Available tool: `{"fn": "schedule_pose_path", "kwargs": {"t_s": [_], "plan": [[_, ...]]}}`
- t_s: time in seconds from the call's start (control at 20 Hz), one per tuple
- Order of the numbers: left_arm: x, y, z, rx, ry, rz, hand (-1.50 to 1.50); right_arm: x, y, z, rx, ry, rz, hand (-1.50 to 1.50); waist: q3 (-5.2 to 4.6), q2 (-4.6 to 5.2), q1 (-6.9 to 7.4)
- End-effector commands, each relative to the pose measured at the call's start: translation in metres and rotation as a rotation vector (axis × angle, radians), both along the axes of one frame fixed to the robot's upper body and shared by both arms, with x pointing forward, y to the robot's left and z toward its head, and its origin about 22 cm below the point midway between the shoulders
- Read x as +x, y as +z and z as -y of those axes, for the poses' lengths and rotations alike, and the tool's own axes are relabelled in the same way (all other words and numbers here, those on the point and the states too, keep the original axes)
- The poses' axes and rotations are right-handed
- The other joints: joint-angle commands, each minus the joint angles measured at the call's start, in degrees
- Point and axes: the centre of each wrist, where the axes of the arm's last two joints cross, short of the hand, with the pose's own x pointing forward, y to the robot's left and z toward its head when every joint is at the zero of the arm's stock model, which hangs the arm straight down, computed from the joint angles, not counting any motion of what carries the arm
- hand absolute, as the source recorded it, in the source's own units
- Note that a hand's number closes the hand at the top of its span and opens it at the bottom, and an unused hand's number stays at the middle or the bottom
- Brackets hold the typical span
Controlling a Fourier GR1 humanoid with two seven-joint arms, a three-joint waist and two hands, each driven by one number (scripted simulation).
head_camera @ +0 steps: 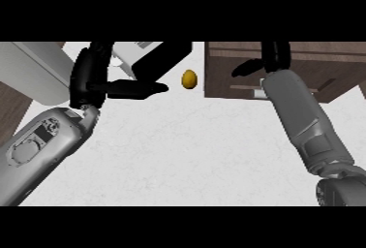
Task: Pick up the can, place it into the drawer and close the drawer
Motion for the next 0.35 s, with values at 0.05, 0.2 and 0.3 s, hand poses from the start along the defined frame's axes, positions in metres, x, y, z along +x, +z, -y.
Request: {"fn": "schedule_pose_path", "kwargs": {"t_s": [0.05, 0.2, 0.3], "plan": [[0.002, -0.006, -0.002, 0.001, 0.035, 0.007, -1.5, 0.01, 0.033, -0.037, 0.359, 0.073, 0.029, -1.5, -0.16, -0.32, -0.32], [-0.006, -0.005, -0.004, -0.022, 0.016, -0.017, -1.5, 0.008, 0.026, -0.021, 0.391, 0.078, 0.035, -1.5, -0.24, -0.67, -0.68], [-0.014, -0.009, -0.005, -0.022, 0.01, -0.002, -1.5, 0.01, 0.03, -0.028, 0.39, 0.066, 0.023, -1.5, -0.27, -0.52, 0.15]]}}
